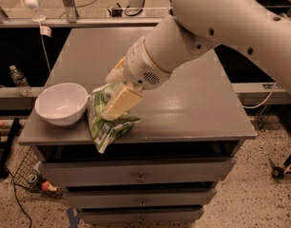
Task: Move green jalapeno chip bag near white bowl
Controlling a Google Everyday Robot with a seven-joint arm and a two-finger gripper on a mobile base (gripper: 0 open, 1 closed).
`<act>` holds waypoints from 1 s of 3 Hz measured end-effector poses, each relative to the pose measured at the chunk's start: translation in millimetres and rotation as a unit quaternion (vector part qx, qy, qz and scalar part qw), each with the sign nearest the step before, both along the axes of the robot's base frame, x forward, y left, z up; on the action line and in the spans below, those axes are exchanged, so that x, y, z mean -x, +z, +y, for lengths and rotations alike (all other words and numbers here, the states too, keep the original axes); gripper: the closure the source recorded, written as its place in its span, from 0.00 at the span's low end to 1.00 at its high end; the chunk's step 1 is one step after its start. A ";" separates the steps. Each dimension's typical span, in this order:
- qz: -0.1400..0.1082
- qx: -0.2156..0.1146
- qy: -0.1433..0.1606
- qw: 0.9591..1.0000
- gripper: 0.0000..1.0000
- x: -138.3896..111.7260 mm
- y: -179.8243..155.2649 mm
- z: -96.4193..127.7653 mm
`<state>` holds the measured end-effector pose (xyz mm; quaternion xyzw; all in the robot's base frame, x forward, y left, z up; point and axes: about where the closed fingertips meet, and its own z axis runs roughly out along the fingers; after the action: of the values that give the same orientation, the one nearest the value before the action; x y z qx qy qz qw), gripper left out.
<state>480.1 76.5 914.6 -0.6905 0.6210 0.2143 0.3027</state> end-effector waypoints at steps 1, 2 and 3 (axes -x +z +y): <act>-0.001 0.001 0.001 1.000 0.00 0.9 0.5 0.8; -0.001 0.001 0.001 1.000 0.00 0.9 0.5 0.9; 0.003 0.025 -0.032 0.999 0.00 -3.0 -11.7 -21.1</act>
Offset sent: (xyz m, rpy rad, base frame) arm -0.0009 0.0008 0.0005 -0.0011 -0.0013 0.0018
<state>483.1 55.4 903.0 -0.6770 0.6488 0.1914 0.2901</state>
